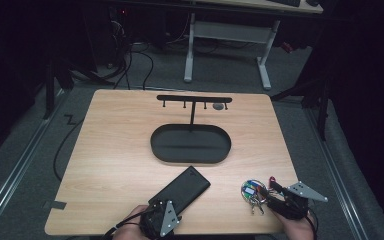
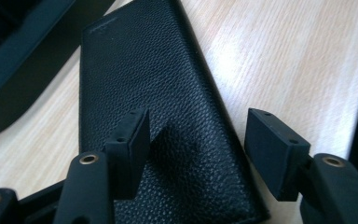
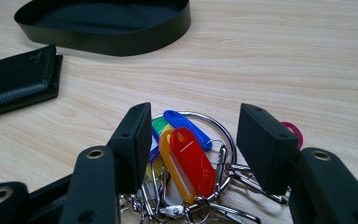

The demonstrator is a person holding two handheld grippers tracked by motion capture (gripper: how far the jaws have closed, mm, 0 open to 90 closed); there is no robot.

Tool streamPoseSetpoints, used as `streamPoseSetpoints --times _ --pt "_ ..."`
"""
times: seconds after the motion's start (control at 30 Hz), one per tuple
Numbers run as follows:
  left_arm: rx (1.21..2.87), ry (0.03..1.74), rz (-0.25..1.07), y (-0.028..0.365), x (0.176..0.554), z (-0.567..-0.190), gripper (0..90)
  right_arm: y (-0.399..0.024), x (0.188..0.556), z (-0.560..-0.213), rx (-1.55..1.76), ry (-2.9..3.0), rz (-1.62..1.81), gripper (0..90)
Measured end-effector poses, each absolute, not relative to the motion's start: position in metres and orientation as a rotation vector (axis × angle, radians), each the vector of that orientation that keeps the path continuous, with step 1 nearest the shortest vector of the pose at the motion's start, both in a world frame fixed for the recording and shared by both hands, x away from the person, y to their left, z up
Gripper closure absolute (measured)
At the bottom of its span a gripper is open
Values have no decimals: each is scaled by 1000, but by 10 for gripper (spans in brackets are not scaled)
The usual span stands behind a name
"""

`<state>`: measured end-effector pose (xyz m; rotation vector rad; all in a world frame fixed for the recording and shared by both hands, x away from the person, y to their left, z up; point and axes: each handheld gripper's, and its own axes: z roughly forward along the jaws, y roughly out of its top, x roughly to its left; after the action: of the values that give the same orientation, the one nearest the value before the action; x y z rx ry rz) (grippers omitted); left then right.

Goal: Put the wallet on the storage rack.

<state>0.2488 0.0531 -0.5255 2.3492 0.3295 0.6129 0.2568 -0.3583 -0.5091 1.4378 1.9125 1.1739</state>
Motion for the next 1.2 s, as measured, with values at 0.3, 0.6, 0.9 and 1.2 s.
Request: streamPoseSetpoints --times 0.3,0.6,0.9,1.2 --pt "2319 330 643 58 246 -528 534 -356 259 -511 1448 1915 1181 459" --pt "2298 367 668 61 245 -525 728 -358 257 -508 1436 1903 1201 459" --pt "2202 442 629 75 252 -512 783 -362 256 -506 1436 1890 1213 459" --pt "2114 515 578 95 257 -499 798 -363 257 -506 1446 1880 1220 461"
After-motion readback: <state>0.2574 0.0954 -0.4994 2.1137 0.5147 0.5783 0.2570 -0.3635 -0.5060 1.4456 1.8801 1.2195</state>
